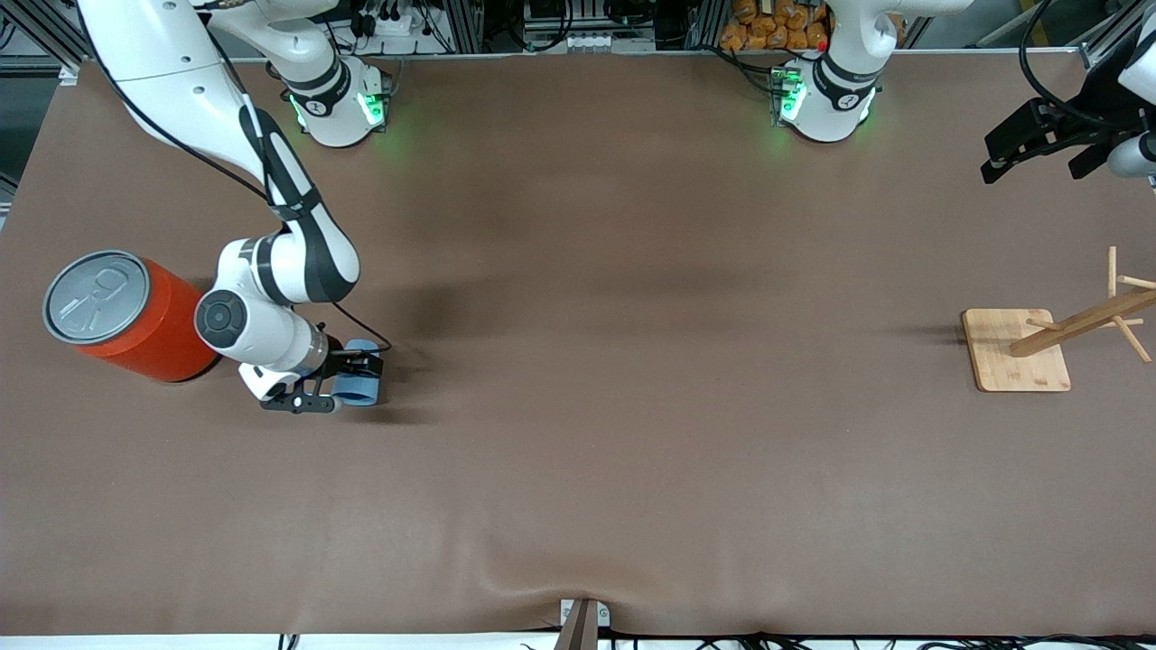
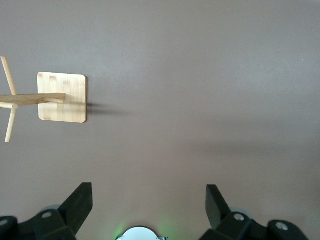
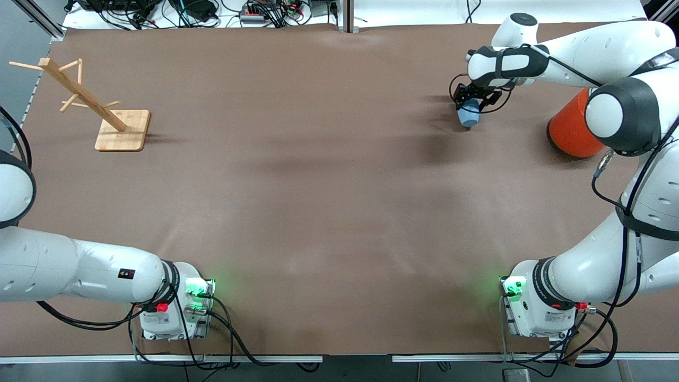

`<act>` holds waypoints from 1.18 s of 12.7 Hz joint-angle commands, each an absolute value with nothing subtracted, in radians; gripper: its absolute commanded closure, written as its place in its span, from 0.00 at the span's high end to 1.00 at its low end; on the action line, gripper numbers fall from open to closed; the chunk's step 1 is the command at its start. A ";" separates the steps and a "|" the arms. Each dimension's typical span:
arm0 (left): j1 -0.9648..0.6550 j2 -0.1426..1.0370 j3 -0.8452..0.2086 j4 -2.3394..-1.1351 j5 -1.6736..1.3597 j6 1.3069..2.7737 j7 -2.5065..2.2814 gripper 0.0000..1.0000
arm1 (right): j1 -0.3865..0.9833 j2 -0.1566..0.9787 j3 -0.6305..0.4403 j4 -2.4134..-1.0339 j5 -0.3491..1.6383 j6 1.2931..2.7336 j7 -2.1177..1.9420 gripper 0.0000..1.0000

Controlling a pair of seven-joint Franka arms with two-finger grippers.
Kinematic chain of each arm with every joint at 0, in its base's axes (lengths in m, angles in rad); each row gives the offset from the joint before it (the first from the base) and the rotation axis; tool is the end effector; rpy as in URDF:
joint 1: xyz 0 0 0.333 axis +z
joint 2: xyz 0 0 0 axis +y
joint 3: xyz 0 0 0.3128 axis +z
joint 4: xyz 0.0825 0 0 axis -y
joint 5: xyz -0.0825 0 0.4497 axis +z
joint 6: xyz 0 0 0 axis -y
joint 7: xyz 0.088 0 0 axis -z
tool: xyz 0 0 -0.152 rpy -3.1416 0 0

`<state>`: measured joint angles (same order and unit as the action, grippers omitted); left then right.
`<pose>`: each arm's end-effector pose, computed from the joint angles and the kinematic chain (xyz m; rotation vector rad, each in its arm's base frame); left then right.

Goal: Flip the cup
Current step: 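Lift the blue cup with the right gripper and carry it mid-table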

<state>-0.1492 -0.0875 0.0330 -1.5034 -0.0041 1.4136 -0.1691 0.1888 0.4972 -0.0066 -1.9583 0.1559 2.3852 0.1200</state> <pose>0.5703 -0.0664 0.6505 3.1340 0.0817 -0.0052 0.6361 0.1234 0.1154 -3.0497 0.0829 0.1286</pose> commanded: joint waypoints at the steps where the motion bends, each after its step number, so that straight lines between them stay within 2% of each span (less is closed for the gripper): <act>1: -0.147 -0.086 0.035 -1.494 0.000 1.410 -0.149 1.00 | 0.210 0.500 -0.008 -1.823 0.166 2.214 0.109 0.01; 3: -0.147 -0.086 0.035 -1.494 0.002 1.410 -0.149 1.00 | 0.254 0.524 0.027 -1.683 0.164 2.128 0.085 0.00; 9: -0.147 -0.086 0.035 -1.494 0.000 1.410 -0.149 1.00 | 0.446 0.583 0.029 -1.476 0.095 2.129 -0.173 0.00; 12: -0.147 -0.086 0.035 -1.494 0.002 1.410 -0.149 1.00 | 0.580 0.685 0.026 -1.309 -0.028 2.131 -0.346 0.00; 15: -0.146 -0.086 0.037 -1.494 0.002 1.410 -0.149 1.00 | 0.655 0.716 0.026 -1.281 -0.067 2.135 -0.441 0.00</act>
<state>-0.1495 -0.0874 0.0341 -1.5034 -0.0041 1.4136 -0.1691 0.6204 0.6651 0.0359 -1.3495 -0.0355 2.1468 -0.3457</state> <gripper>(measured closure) 0.000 0.198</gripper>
